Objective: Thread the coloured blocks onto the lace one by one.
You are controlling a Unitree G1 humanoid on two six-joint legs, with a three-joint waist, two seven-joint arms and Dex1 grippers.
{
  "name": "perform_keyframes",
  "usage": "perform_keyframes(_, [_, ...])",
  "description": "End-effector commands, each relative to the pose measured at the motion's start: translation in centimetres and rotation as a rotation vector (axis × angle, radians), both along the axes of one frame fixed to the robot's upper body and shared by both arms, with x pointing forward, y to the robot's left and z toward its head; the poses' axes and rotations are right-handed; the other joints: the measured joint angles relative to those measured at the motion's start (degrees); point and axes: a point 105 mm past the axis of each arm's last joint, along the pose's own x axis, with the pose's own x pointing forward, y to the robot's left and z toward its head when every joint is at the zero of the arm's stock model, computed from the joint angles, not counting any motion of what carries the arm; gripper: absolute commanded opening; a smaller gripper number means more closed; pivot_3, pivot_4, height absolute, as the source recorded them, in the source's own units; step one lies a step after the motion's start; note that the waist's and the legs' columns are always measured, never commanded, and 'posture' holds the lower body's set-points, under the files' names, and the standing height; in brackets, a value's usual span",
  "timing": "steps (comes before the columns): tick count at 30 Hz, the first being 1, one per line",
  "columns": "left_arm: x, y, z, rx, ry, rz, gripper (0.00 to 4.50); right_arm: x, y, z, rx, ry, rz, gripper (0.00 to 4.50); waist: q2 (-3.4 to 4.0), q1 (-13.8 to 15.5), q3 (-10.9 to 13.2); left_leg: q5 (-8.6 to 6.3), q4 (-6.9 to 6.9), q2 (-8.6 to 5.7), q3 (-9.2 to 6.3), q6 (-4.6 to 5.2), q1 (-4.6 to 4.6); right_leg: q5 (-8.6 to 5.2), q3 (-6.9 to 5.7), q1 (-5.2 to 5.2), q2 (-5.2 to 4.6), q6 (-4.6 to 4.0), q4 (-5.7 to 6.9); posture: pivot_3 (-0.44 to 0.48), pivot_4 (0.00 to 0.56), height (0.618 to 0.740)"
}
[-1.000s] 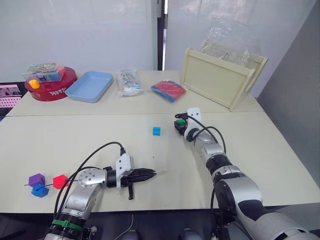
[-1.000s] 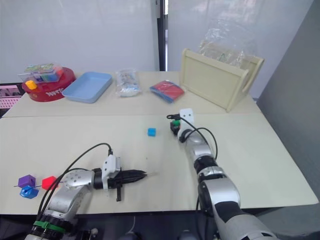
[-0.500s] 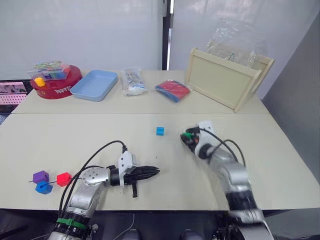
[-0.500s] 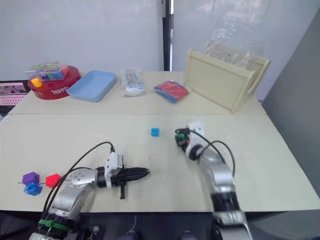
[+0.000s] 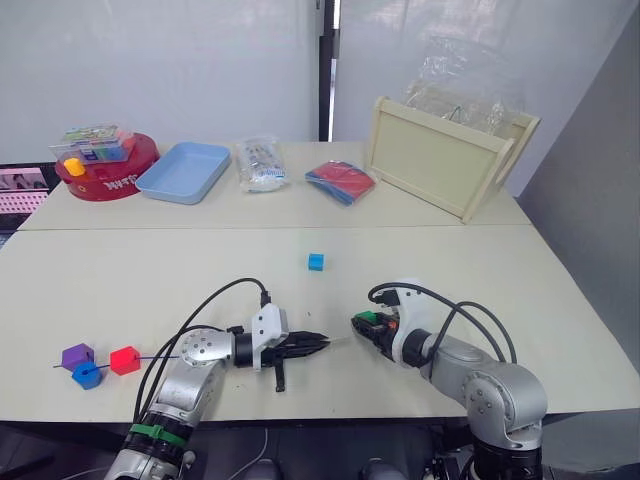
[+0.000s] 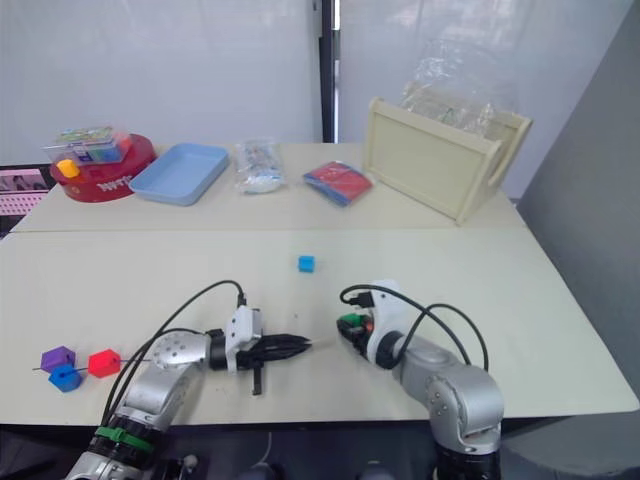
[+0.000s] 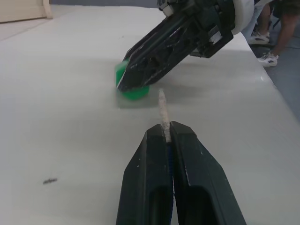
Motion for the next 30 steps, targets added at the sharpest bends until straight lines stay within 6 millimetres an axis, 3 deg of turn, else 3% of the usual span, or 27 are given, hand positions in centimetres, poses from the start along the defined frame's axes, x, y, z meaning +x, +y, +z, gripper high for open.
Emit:
perform_keyframes(1, [0.2,0.3,0.0,0.04,-0.031,0.014,0.0,-0.2,-0.4,2.4,0.054,-0.053,0.003,3.13,0.0,-0.02,0.0,0.0,0.0,-0.01,0.0,0.0,0.0,0.0,0.0,0.0,-0.01,0.0,0.0,0.0,0.15,0.74])
perform_keyframes(5, [1.0,0.8,0.5,0.012,-0.081,0.088,0.0,-1.2,-0.7,4.3,0.077,-0.073,0.065,4.48,0.0,0.16,0.0,0.0,0.0,-0.01,0.0,0.0,-0.02,0.0,0.0,0.0,-0.01,0.0,0.0,0.0,0.15,0.74])
perform_keyframes(9, [0.9,0.9,0.3,0.015,-0.064,0.085,0.0,-1.3,-0.9,6.0,0.059,-0.134,0.158,4.48,0.01,0.15,0.0,0.0,0.0,-0.01,-0.01,0.0,-0.02,0.0,-0.01,0.0,-0.01,0.0,-0.01,0.0,0.15,0.74])
perform_keyframes(12, [0.6,1.0,0.1,0.013,0.001,0.07,0.0,-1.4,-0.9,7.1,-0.137,-0.269,0.335,4.48,0.01,0.23,0.01,0.0,0.01,-0.04,0.0,0.0,-0.03,0.0,-0.02,0.01,-0.03,0.0,-0.05,0.0,0.15,0.74])
perform_keyframes(19, [0.9,1.3,-0.1,0.016,0.009,0.119,0.0,-1.9,-2.3,5.0,-0.689,-0.386,0.907,4.48,0.02,-0.05,0.02,-0.02,0.03,-0.01,0.01,0.04,0.01,-0.01,-0.07,0.12,-0.01,0.02,-0.27,0.0,0.15,0.74])
perform_keyframes(25, [0.3,0.9,0.2,-0.015,0.001,0.101,0.0,-0.3,-2.7,4.1,-0.819,-0.409,1.136,4.48,0.01,-0.08,0.02,-0.02,0.05,0.0,0.02,0.03,-0.01,-0.01,-0.06,0.14,-0.03,0.01,-0.32,0.0,0.15,0.74])
perform_keyframes(30, [-0.1,0.6,0.2,-0.023,0.0,0.098,0.0,1.5,-1.7,3.6,-0.852,-0.449,1.245,4.48,0.01,-0.01,0.03,-0.01,0.06,-0.02,0.02,0.01,-0.05,0.0,-0.07,0.15,-0.05,0.01,-0.36,0.0,0.15,0.74])
